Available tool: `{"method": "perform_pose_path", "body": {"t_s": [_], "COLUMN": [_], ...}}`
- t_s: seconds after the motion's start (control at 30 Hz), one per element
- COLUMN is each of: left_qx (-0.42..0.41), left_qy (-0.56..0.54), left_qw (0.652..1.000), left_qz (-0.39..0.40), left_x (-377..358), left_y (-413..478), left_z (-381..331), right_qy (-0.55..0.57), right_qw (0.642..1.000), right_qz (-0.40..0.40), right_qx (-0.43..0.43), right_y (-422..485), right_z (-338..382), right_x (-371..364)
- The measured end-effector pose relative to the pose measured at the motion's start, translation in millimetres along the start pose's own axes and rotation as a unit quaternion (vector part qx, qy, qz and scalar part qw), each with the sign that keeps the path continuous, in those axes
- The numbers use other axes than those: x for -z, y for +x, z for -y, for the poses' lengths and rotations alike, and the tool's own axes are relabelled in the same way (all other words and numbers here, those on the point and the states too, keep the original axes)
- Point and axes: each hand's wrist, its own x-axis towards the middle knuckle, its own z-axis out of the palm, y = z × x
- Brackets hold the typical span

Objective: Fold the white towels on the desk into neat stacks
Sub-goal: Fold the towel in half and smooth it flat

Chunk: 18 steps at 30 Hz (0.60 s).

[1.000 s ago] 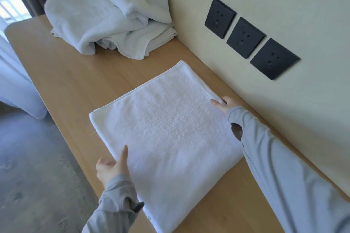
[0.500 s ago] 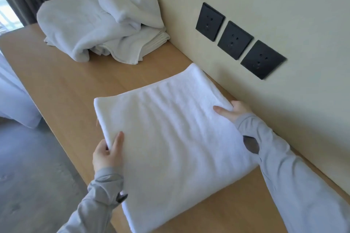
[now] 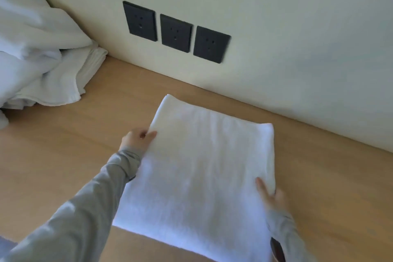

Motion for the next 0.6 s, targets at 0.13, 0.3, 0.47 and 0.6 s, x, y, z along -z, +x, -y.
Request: {"method": "perform_pose_path", "body": {"t_s": [0.13,0.3,0.47,0.6], "left_qx": [-0.047,-0.347,-0.356,-0.347], "left_qy": [0.125,0.319,0.362,0.364], "left_qw": [0.989,0.882,0.861,0.863], "left_qz": [-0.064,0.004,0.019,0.040], "left_x": [-30,-81,-58,-39], "left_y": [-6,-62,-40,-24], "left_z": [8,-7,30,41], "right_qy": [-0.180,-0.361,-0.445,-0.420], "right_qw": [0.969,0.856,0.835,0.865], "right_qz": [-0.156,-0.066,-0.012,-0.008], "right_qx": [0.067,0.365,0.322,0.275], "right_y": [-6,-28,2,11], "right_z": [0,40,-8,-27], "right_x": [-17,-90,-68,-30]}}
